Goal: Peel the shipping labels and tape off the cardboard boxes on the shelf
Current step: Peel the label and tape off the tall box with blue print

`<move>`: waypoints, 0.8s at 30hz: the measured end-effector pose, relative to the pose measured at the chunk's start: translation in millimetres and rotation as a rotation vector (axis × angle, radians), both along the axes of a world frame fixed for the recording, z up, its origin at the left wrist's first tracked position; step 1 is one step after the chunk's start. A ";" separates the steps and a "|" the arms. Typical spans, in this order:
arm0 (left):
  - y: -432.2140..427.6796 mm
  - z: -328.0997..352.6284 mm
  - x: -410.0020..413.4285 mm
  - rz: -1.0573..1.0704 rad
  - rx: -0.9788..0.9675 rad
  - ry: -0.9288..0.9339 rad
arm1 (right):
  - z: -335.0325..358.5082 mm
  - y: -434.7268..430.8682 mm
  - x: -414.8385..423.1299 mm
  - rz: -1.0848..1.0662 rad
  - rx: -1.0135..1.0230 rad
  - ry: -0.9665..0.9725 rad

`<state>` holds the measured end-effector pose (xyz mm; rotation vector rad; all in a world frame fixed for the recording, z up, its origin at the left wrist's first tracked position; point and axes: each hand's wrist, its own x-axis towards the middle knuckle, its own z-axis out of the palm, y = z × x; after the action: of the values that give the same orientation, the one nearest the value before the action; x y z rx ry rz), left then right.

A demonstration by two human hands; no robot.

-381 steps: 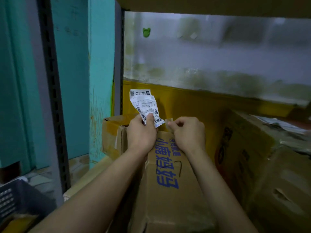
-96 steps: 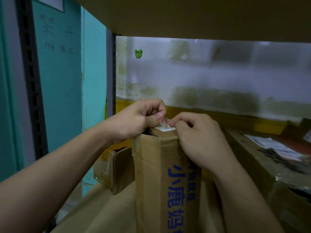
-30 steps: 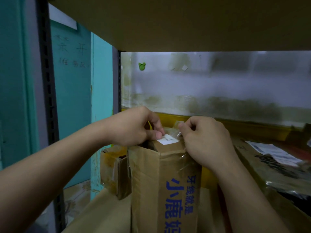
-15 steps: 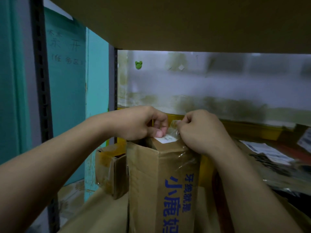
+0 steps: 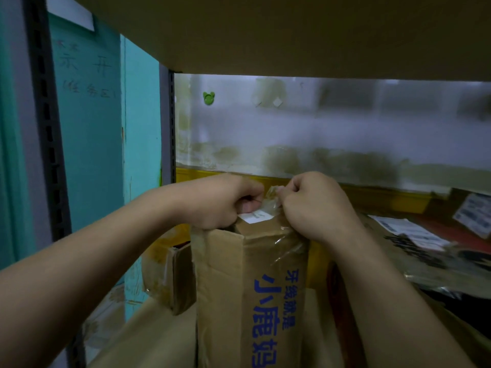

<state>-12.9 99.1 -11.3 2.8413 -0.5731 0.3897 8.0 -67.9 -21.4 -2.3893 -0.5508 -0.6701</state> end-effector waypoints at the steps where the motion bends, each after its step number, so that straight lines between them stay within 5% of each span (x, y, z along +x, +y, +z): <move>1: 2.1 -1.0 -0.5 -0.012 -0.035 -0.010 | 0.4 -0.7 -0.2 0.001 0.007 0.004; 24: 9.8 -12.7 -6.4 -0.235 -0.178 -0.204 | -12.8 -8.8 2.7 -0.013 0.157 0.001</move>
<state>-19.3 108.9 -23.9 2.5453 -0.8547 0.6554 10.7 -76.7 -34.1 -2.2482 -0.4654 -0.6915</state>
